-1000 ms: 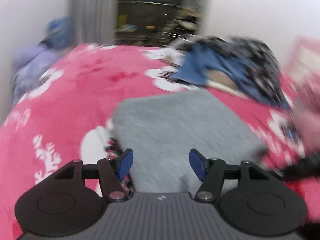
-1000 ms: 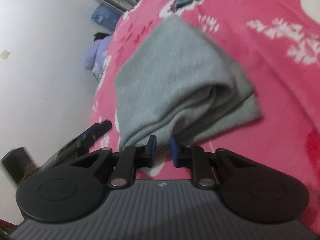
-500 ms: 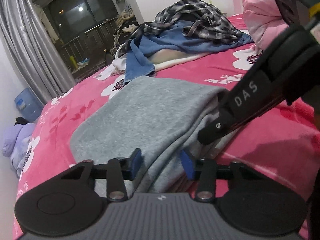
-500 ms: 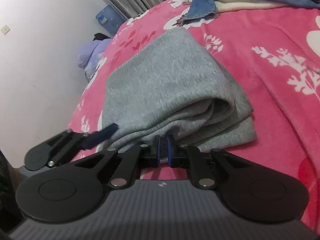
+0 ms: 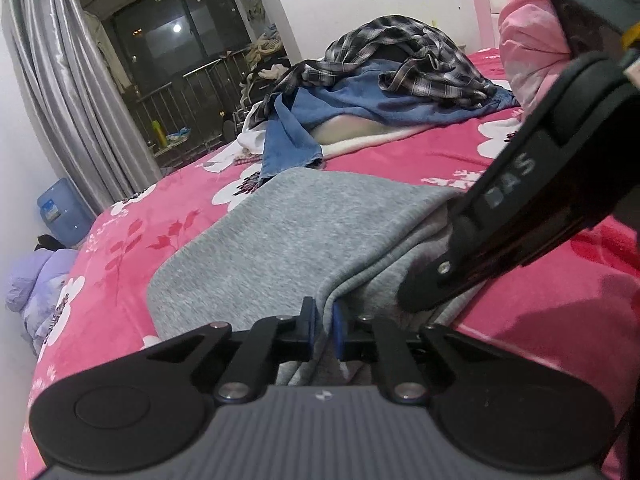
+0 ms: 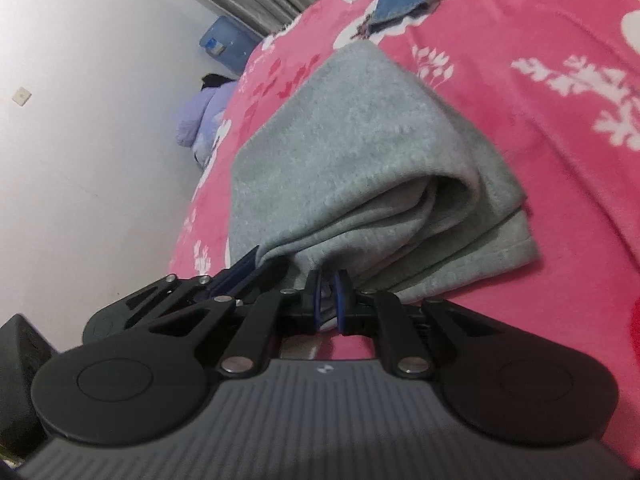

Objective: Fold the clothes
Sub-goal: 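Roll the gripped sweatshirt edge over the body with both grippers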

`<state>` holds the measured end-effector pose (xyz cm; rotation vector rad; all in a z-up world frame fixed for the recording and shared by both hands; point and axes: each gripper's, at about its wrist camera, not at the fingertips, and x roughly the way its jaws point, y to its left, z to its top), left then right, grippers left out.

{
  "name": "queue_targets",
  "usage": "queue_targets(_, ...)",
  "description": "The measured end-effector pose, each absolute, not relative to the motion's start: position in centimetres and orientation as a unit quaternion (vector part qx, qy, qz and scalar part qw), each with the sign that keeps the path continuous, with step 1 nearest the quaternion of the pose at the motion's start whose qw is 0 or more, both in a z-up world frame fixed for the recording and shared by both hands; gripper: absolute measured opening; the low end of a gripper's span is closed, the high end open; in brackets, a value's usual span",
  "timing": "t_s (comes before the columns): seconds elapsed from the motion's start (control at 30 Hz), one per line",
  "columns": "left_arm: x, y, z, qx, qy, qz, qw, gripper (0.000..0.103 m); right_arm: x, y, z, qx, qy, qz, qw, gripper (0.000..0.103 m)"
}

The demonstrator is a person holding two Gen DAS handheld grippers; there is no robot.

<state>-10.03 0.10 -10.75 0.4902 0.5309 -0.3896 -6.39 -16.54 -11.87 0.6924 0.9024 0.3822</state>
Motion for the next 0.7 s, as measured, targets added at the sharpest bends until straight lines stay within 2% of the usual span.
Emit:
queue_targets(0.13, -9.9, 0.1, -10.9, 0.24, 0.262, -0.193, 0.915, 0.01, -5.0, -16.2, -12.9, 0.337, 0.432, 0.169, 0.819, 0.006)
queue_targets(0.2, -9.8, 0.0, -11.0, 0.241, 0.265, -0.196, 0.913, 0.013, -4.6, -16.2, -13.2, 0.347, 0.429, 0.165, 0.818, 0.006)
queue_targets(0.23, -9.7, 0.0, -11.0, 0.242, 0.267, -0.197, 0.912, 0.016, -4.6, -16.2, -13.4, 0.352, 0.425, 0.164, 0.817, 0.006)
queue_targets(0.3, -9.6, -0.1, -11.1, 0.243, 0.27, -0.199, 0.91, 0.029, -4.7, -16.3, -13.5, 0.363, 0.414, 0.164, 0.818, 0.006)
queue_targets(0.4, -9.4, -0.2, -11.3, 0.244, 0.275, -0.202, 0.908, 0.042, -5.0, -16.2, -13.0, 0.361, 0.384, 0.173, 0.832, 0.006)
queue_targets(0.47, -9.3, -0.2, -11.4, 0.245, 0.278, -0.204, 0.906, 0.042, -4.9, -15.8, -12.7, 0.345, 0.374, 0.178, 0.842, 0.006)
queue_targets(0.5, -9.3, -0.2, -11.4, 0.246, 0.28, -0.206, 0.905, 0.036, -4.9, -15.6, -12.6, 0.338, 0.369, 0.181, 0.847, 0.006)
queue_targets(0.63, -8.4, 0.1, -11.6, 0.227, 0.293, -0.192, 0.909, 0.03, -4.9, -15.6, -12.3, 0.33, 0.363, 0.182, 0.852, 0.006)
queue_targets(0.7, -8.1, 0.3, -11.5, 0.218, 0.295, -0.187, 0.911, 0.022, -5.0, -16.0, -12.2, 0.334, 0.355, 0.183, 0.854, 0.006)
